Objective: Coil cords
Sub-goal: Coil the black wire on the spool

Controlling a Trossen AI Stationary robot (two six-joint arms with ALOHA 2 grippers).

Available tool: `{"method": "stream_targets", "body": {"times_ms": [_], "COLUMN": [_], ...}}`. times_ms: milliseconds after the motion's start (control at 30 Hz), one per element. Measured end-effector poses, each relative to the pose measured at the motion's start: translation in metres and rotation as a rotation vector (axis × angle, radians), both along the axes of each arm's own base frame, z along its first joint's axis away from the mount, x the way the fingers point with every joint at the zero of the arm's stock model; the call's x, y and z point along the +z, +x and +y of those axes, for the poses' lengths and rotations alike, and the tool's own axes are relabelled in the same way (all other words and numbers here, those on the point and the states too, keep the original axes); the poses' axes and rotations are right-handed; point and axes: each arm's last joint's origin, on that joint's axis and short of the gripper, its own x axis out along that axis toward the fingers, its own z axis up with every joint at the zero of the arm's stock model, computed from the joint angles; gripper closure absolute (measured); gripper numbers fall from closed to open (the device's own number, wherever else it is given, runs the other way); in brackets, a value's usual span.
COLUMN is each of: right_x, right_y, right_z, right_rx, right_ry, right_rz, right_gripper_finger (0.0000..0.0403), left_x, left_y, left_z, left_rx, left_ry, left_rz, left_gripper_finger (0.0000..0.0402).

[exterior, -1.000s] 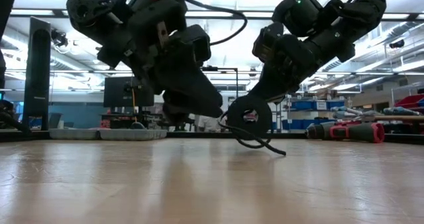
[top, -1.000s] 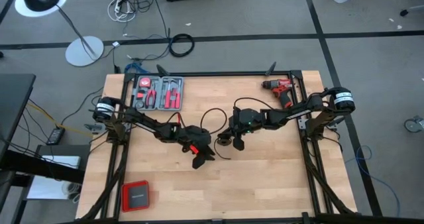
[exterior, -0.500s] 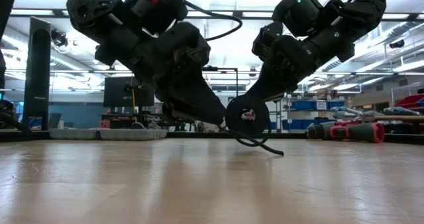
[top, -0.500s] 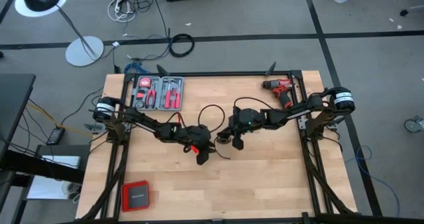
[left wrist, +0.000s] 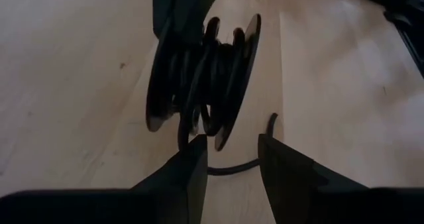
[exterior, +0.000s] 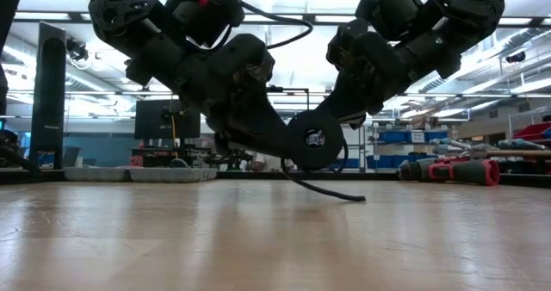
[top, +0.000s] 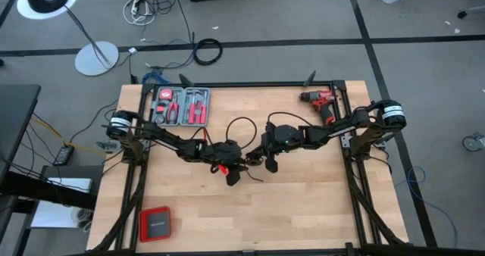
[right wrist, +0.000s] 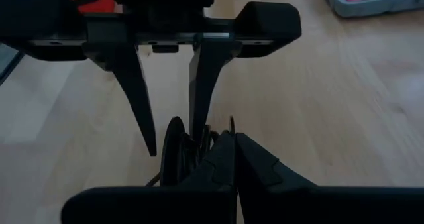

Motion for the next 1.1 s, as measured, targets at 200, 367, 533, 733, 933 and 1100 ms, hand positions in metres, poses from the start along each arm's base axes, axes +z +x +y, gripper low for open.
{"method": "stream_targets", "body": {"times_ms": [200,367,533,733,933,1100], "right_x": [0.000,0.003,0.004,0.004,0.005,0.017], "right_y": [0.000,0.002,0.002,0.002,0.002,-0.003], "right_z": [0.002,0.005,0.005,0.005,0.006,0.004], "right_rx": [0.001,0.005,-0.002,-0.002,0.005,-0.005], "right_ry": [-0.003,-0.006,-0.010,-0.008,0.017,0.048], "right_rz": [-0.005,-0.035,-0.041,-0.043,-0.046,-0.058], "right_gripper_finger": [0.0403,0.0403,0.0403,0.0395,0.0336,0.0282], "left_x": [0.001,0.002,0.005,0.006,0.006,0.007], "left_y": [0.001,0.002,0.003,0.004,0.003,0.004], "left_z": [0.000,0.001,0.002,0.002,0.002,0.003], "left_rx": [0.004,0.041,0.099,0.114,0.116,0.125], "left_ry": [0.027,0.046,0.049,0.048,0.057,0.079], "left_rz": [-0.015,-0.034,-0.068,-0.086,-0.081,-0.086], "left_gripper_finger": [0.0266,0.0266,0.0288,0.0385,0.0389,0.0389]}}
